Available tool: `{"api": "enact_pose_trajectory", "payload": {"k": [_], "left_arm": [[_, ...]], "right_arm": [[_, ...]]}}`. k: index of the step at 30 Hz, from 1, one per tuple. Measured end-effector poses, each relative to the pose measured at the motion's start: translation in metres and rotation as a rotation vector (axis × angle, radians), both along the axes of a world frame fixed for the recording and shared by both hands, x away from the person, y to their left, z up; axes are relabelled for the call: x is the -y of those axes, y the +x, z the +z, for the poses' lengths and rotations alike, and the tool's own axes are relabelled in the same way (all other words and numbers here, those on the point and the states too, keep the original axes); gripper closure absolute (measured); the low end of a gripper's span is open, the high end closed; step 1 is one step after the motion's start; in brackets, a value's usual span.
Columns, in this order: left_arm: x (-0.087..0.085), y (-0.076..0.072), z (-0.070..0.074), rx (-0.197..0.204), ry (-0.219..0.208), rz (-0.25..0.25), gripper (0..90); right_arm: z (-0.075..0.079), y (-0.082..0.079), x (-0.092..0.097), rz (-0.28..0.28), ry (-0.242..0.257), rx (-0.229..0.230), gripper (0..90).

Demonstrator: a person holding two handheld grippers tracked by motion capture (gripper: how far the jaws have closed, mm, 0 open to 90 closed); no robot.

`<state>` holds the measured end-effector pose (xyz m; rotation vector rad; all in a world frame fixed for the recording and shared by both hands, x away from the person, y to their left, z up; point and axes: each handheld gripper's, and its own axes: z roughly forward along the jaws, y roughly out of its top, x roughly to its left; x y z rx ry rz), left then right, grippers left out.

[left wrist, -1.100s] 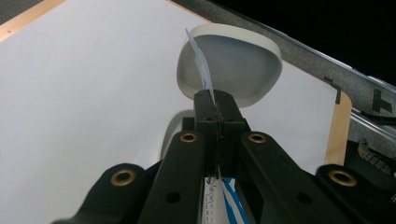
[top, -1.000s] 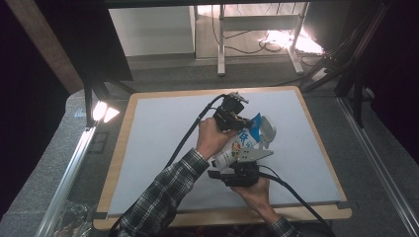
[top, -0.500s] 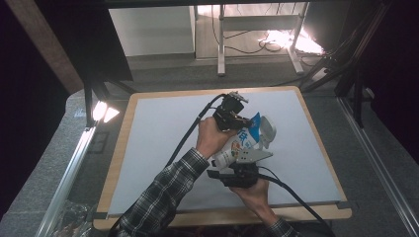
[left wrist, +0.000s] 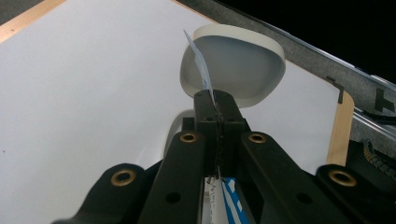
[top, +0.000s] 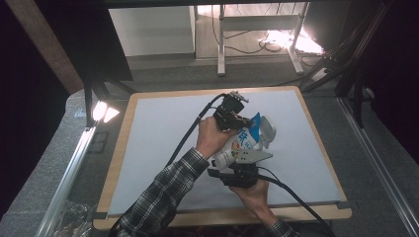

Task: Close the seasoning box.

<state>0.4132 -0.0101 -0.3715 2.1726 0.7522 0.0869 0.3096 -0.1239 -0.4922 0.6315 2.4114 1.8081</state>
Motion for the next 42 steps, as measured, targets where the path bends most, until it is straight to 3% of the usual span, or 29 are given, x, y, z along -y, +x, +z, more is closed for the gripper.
{"api": "enact_pose_trajectory", "payload": {"k": [7,10,42], "left_arm": [[-0.001,0.002,0.000,-0.007,0.002,0.001,90.0],[-0.001,0.002,0.000,-0.010,-0.010,0.007,90.0],[0.000,0.011,0.000,-0.043,0.026,0.003,90.0]], "right_arm": [[0.001,0.002,0.001,0.002,-0.002,0.000,66.2],[0.002,0.002,0.001,0.003,-0.002,0.002,66.2],[0.001,0.007,-0.001,0.006,0.043,-0.043,66.2]]}}
